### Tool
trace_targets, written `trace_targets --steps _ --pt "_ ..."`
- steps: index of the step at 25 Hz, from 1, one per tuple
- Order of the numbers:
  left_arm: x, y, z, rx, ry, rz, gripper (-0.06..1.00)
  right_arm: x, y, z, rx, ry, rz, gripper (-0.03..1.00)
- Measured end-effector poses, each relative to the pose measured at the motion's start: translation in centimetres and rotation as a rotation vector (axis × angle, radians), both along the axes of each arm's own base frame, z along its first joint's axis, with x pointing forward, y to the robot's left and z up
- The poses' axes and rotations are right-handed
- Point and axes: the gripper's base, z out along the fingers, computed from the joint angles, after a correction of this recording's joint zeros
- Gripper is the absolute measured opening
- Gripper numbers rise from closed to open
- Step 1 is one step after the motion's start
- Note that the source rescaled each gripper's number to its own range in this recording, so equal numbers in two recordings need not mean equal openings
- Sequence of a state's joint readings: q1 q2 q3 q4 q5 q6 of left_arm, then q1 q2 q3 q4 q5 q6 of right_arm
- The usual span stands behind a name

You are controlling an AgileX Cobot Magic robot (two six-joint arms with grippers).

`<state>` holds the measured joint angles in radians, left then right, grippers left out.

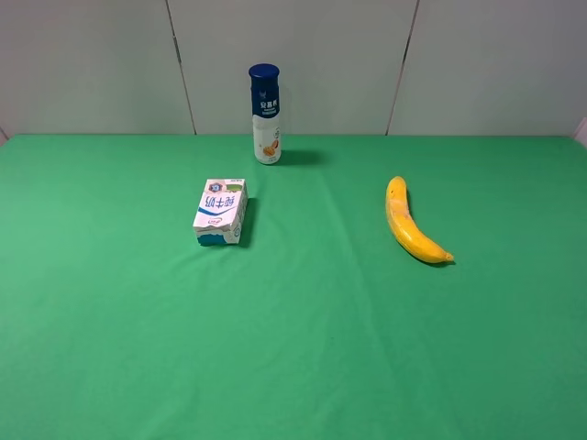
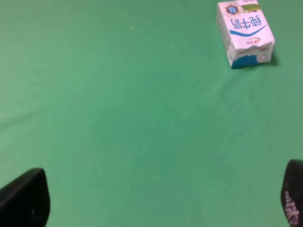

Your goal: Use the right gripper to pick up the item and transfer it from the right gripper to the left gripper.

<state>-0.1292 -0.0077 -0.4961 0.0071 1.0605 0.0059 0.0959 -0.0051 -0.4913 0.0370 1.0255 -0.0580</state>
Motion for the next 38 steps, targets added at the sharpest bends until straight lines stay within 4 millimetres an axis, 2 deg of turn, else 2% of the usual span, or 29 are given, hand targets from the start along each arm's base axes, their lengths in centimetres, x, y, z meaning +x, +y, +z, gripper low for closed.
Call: trace_targets --steps 18,23,27,31,34,38 --pt "0.0 0.0 0.0 0.000 0.000 0.000 0.96 0.0 -0.1 0.0 -0.003 0.000 -0.010 1.00" --pt "0.0 0.0 0.0 0.000 0.000 0.000 0.96 1.1 0.0 0.7 -0.004 0.062 -0.013 1.00" --pt "0.0 0.0 0.0 0.000 0.000 0.000 0.96 3.3 0.2 2.4 -0.012 0.151 -0.014 1.00" --pt "0.0 0.0 0.0 0.000 0.000 0.000 0.96 6.5 0.5 3.9 -0.055 0.219 0.007 1.00" --pt "0.0 0.0 0.0 0.000 0.000 0.000 0.96 9.4 0.8 4.4 -0.103 0.255 0.036 1.00" --pt "0.0 0.0 0.0 0.000 0.000 0.000 0.96 13.5 1.2 4.0 -0.174 0.323 0.084 1.00"
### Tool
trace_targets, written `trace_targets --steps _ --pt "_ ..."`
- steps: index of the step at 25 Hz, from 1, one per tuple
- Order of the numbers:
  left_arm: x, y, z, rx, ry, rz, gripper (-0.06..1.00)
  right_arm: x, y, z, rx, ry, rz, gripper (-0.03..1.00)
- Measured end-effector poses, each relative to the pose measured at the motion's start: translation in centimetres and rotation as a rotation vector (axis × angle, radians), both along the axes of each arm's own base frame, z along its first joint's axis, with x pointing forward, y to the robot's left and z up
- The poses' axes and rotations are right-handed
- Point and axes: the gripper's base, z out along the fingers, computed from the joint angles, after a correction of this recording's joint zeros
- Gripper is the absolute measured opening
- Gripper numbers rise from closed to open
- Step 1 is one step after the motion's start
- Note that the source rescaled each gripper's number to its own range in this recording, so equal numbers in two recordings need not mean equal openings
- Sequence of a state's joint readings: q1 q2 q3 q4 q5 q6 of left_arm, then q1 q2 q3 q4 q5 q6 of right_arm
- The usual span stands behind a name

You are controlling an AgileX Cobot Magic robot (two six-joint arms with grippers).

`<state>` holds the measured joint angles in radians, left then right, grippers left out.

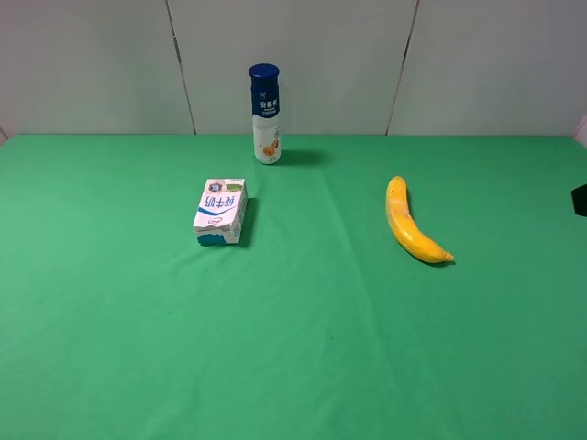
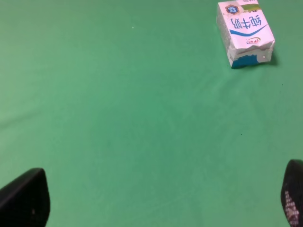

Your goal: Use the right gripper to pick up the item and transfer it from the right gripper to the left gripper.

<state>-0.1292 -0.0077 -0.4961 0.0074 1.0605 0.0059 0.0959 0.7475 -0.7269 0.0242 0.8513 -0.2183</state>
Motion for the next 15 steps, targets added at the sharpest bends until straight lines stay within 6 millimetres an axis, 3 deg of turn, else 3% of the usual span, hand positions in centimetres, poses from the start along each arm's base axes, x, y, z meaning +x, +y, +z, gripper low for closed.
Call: trace_targets --steps 7,15 --pt "0.0 0.0 0.0 0.000 0.000 0.000 0.96 5.5 0.8 -3.5 -0.099 0.185 0.116 1.00" --pt "0.0 0.0 0.0 0.000 0.000 0.000 0.96 9.5 4.6 -7.4 -0.130 0.208 0.274 1.00"
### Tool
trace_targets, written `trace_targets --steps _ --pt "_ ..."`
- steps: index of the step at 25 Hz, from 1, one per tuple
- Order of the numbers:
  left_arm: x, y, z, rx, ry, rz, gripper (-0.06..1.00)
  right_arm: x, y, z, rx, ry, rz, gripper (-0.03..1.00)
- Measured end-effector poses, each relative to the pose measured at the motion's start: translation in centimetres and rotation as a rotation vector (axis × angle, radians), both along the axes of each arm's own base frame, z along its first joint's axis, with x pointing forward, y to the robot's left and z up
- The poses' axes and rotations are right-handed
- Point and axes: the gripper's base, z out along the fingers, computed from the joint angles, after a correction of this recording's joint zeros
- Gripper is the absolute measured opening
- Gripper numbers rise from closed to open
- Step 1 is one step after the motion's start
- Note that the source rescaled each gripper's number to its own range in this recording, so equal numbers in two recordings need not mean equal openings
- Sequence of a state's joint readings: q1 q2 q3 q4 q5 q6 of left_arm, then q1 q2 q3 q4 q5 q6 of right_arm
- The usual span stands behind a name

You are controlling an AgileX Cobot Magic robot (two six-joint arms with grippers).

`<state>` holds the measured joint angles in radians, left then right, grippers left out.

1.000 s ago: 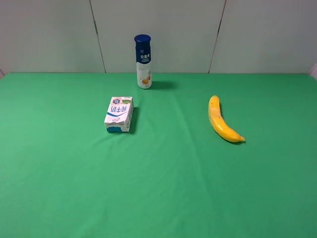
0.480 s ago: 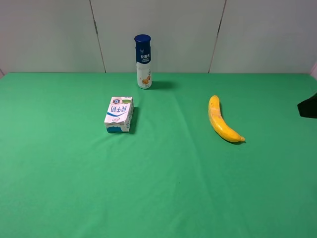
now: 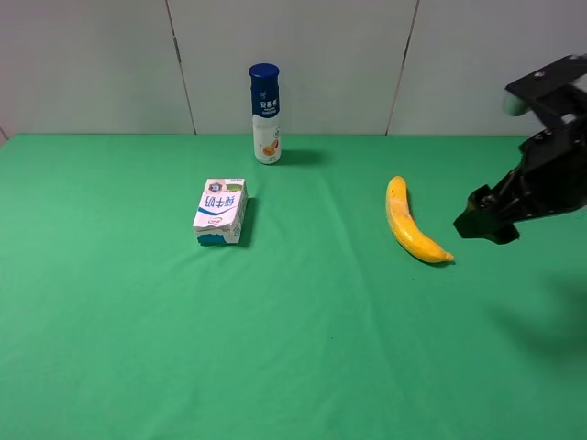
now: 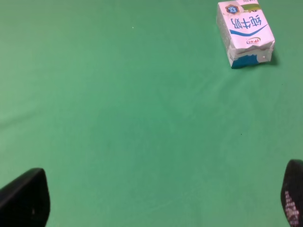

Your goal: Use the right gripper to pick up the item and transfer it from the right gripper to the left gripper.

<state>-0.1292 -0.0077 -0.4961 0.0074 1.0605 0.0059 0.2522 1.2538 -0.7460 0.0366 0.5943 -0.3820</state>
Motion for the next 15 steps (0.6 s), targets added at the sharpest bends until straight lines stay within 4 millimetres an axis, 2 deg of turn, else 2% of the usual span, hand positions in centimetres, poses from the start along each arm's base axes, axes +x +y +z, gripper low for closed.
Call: trace_targets --steps 4,10,15 --pt "0.0 0.0 0.0 0.000 0.000 0.000 0.96 1.7 1.3 -2.3 -0.017 0.058 0.035 1.00" --pt "0.0 0.0 0.0 0.000 0.000 0.000 0.96 4.6 2.1 -4.6 -0.029 0.117 0.026 1.00" --pt "0.0 0.0 0.0 0.000 0.000 0.000 0.96 5.7 2.5 -7.5 -0.049 0.191 0.024 1.00"
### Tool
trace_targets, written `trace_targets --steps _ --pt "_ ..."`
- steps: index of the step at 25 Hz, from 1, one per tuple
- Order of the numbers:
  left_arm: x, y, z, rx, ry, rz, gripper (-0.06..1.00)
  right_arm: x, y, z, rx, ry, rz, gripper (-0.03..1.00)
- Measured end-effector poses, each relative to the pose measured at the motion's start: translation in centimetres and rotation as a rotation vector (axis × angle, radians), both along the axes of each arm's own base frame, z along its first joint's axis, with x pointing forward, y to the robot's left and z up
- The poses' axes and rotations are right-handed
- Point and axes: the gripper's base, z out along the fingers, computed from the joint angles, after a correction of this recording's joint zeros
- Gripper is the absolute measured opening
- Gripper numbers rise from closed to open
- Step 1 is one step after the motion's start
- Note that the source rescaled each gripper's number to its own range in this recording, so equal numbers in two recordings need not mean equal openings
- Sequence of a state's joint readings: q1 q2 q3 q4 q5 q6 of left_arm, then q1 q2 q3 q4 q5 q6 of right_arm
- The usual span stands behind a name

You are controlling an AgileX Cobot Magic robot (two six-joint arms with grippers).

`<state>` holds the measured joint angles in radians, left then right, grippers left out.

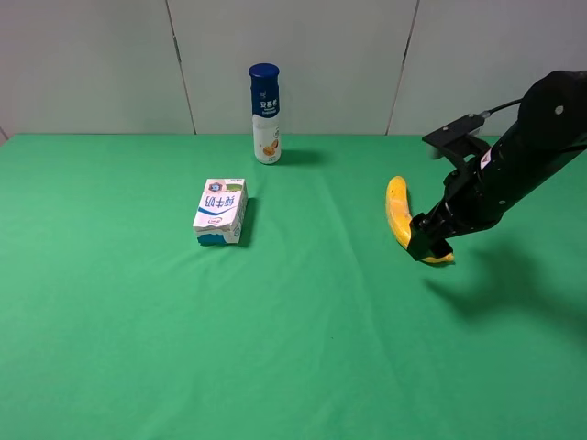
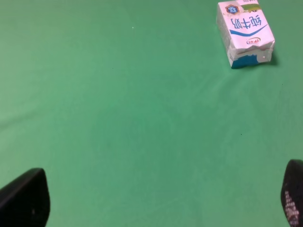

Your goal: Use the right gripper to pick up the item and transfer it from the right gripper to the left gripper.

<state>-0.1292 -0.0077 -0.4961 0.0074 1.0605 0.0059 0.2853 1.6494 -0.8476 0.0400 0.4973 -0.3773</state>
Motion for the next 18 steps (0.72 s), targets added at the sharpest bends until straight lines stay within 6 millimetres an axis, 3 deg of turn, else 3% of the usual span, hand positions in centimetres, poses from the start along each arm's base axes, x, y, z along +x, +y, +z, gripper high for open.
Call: trace_targets --steps 6,18 --pt "0.0 0.0 0.0 0.000 0.000 0.000 0.96 0.6 0.2 -2.4 -0.014 0.046 -0.002 1.00" --pt "0.0 0.0 0.0 0.000 0.000 0.000 0.96 1.6 0.4 -4.1 -0.007 0.011 -0.005 1.00"
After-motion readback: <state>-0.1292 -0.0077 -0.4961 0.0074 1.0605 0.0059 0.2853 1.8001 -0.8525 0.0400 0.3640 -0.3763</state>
